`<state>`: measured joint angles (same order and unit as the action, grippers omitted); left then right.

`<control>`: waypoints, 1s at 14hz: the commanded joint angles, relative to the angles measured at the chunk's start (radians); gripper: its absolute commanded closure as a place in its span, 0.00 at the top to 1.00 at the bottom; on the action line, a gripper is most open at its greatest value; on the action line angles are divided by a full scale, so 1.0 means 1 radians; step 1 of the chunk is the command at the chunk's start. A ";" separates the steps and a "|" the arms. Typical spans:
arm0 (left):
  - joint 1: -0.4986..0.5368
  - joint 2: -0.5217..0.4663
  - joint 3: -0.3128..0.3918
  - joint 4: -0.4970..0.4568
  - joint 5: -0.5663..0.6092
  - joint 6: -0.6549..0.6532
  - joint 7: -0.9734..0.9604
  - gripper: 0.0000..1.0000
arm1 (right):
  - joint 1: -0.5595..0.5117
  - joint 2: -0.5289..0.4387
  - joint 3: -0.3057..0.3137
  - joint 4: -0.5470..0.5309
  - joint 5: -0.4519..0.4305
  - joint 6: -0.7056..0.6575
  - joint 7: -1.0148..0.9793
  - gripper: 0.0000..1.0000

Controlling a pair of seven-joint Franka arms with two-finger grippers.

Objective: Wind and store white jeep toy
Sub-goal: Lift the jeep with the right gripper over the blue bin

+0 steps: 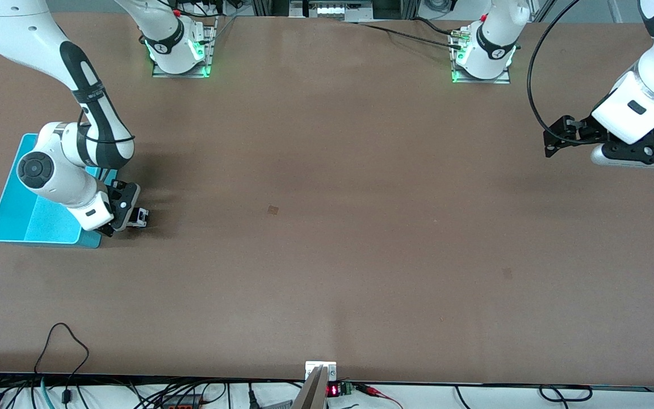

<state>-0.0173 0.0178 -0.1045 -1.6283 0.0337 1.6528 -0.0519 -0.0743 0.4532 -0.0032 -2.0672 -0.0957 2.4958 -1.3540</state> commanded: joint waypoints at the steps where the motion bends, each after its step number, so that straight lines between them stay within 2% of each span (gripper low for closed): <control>1: -0.003 0.005 -0.003 0.024 -0.003 -0.024 -0.006 1.00 | -0.021 -0.005 0.011 -0.017 -0.007 0.034 -0.051 0.99; 2: -0.003 0.005 -0.004 0.025 -0.003 -0.022 -0.006 1.00 | -0.021 -0.004 0.011 -0.017 -0.007 0.038 -0.075 0.86; 6: -0.001 0.004 -0.004 0.025 -0.005 -0.034 -0.008 1.00 | -0.021 0.002 0.012 -0.016 -0.004 0.044 -0.096 0.15; 7: -0.001 0.004 -0.006 0.025 -0.005 -0.034 -0.008 1.00 | -0.021 0.002 0.012 -0.016 -0.003 0.051 -0.096 0.03; 8: -0.001 0.004 -0.006 0.025 -0.005 -0.036 -0.006 1.00 | -0.019 0.002 0.012 -0.010 -0.004 0.051 -0.096 0.00; 12: -0.001 0.002 -0.004 0.025 -0.005 -0.048 -0.008 1.00 | 0.002 -0.022 0.028 0.054 -0.001 0.037 -0.083 0.00; 14: -0.001 0.005 -0.004 0.033 -0.005 -0.048 -0.008 1.00 | 0.002 -0.031 0.051 0.113 0.008 -0.012 -0.083 0.00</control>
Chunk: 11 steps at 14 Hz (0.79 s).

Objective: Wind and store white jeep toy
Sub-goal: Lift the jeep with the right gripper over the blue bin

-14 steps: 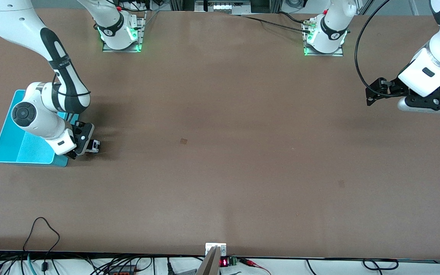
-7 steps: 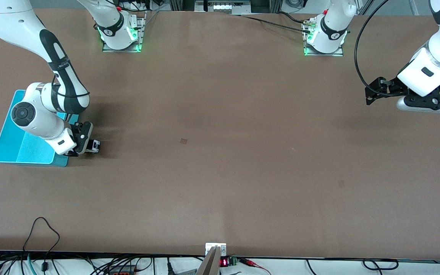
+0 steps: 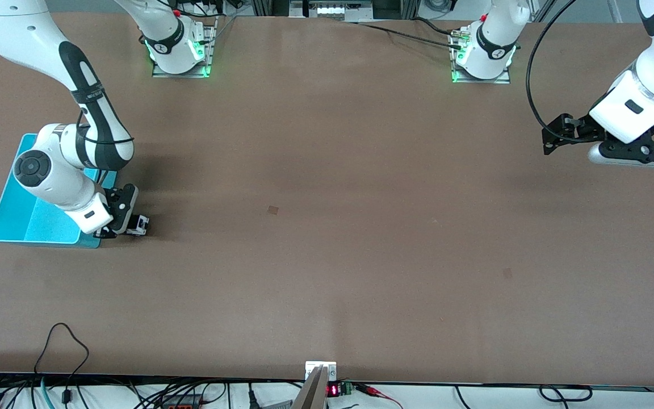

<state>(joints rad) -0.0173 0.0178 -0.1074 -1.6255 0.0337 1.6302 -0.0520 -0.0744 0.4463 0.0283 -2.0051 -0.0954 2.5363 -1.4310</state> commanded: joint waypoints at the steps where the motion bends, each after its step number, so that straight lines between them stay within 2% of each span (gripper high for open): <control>1: -0.001 0.005 -0.002 0.030 -0.005 -0.029 -0.008 1.00 | 0.004 -0.026 0.019 0.086 0.009 -0.085 -0.005 0.00; 4: -0.003 0.008 -0.002 0.036 -0.003 -0.029 -0.008 1.00 | 0.010 -0.052 0.019 0.184 0.045 -0.209 0.076 0.00; 11: 0.003 0.007 -0.012 0.035 -0.005 -0.035 -0.009 1.00 | -0.036 -0.169 -0.039 0.187 0.048 -0.385 0.600 0.00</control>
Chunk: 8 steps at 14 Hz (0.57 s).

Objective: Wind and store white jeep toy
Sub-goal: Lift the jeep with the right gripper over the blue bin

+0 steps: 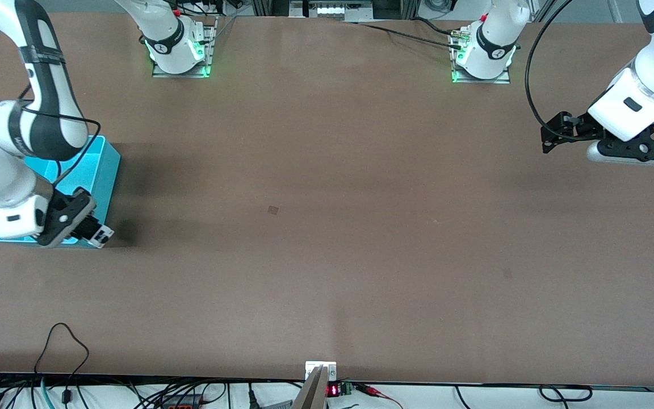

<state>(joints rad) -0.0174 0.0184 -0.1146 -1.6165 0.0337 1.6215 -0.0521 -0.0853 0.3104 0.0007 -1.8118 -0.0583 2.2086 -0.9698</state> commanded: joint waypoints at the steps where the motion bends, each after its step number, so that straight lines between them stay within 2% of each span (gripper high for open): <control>1: 0.004 0.008 -0.004 0.026 -0.005 -0.025 -0.008 1.00 | -0.033 -0.040 -0.017 -0.007 0.008 -0.090 0.226 0.00; 3: 0.002 0.006 -0.005 0.026 -0.003 -0.025 -0.009 1.00 | -0.063 -0.045 -0.027 -0.009 0.002 -0.136 0.371 0.00; 6: 0.002 0.006 -0.005 0.027 -0.005 -0.025 -0.008 1.00 | -0.122 -0.027 -0.047 -0.032 -0.005 -0.135 0.543 0.00; 8: 0.001 0.006 -0.005 0.026 -0.005 -0.025 -0.009 1.00 | -0.177 -0.014 -0.050 -0.082 -0.009 -0.100 0.582 0.00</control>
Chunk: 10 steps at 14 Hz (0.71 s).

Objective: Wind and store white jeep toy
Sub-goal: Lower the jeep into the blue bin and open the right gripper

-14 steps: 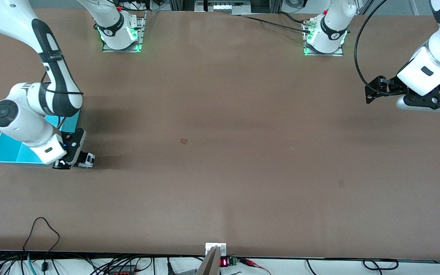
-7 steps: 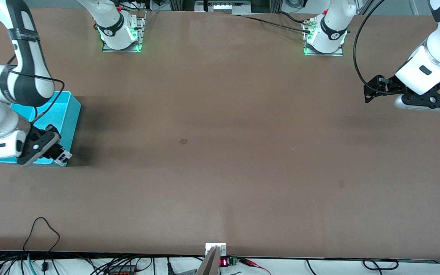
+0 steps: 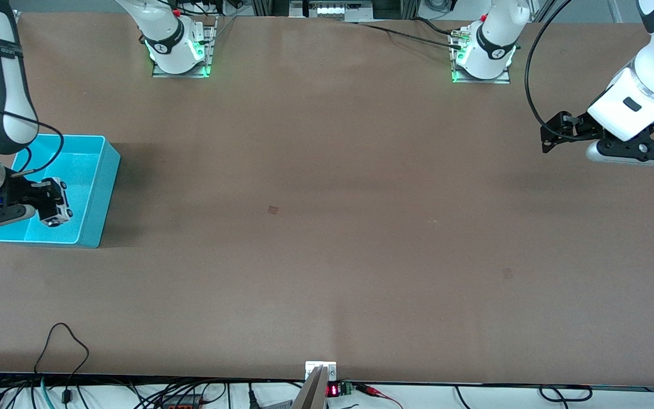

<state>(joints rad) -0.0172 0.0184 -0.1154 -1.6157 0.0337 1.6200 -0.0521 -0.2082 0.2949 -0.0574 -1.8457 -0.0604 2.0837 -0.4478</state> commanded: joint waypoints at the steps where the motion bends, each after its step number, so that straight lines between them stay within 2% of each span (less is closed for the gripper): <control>1: 0.000 0.006 -0.004 0.025 -0.005 -0.023 -0.009 1.00 | -0.068 0.007 0.007 -0.072 -0.007 0.073 0.060 0.00; 5: 0.000 0.006 -0.004 0.025 -0.005 -0.025 -0.008 1.00 | -0.138 0.047 0.007 -0.205 -0.007 0.261 0.061 0.00; 10: 0.003 0.005 -0.004 0.025 -0.005 -0.026 -0.009 1.00 | -0.175 0.102 0.008 -0.263 -0.007 0.348 0.064 0.00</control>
<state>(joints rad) -0.0171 0.0184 -0.1164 -1.6152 0.0337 1.6184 -0.0521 -0.3525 0.3909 -0.0655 -2.0866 -0.0605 2.3972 -0.3973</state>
